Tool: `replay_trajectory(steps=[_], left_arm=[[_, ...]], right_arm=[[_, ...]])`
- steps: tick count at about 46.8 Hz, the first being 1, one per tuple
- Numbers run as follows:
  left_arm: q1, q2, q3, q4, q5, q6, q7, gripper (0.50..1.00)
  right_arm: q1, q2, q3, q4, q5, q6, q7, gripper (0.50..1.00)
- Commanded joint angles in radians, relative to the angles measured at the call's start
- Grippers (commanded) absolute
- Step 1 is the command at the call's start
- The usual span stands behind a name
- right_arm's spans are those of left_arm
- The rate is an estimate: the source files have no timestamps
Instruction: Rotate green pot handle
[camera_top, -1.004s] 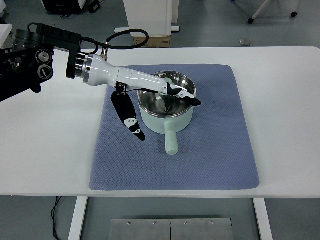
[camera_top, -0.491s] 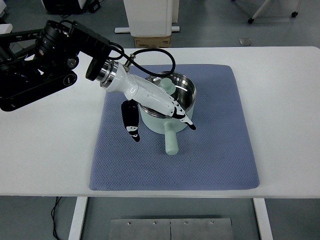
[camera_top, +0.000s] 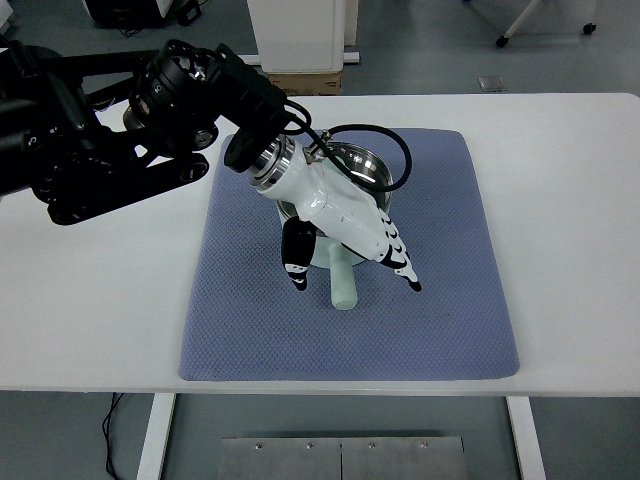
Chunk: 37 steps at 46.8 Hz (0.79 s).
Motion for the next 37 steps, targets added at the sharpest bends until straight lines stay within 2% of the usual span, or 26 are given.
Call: replay_trajectory(steps=[1,12,37], left_arm=[[-0.021,-0.015,0.017,-0.022,0.005,0.0,0.0,1.0],[-0.058,-0.032,0.089,-0.071,0.086,0.0,0.0,1.0],[-0.085,-0.061,0.166,-0.071,0.155,0.0,0.0,1.0]], right_arm=[[0.0,0.0,0.0,0.0,0.0,0.0,0.0,1.0],[0.0,0.0,0.0,0.0,0.0,0.0,0.0,1.0],[0.0,0.0,0.0,0.0,0.0,0.0,0.0,1.0]])
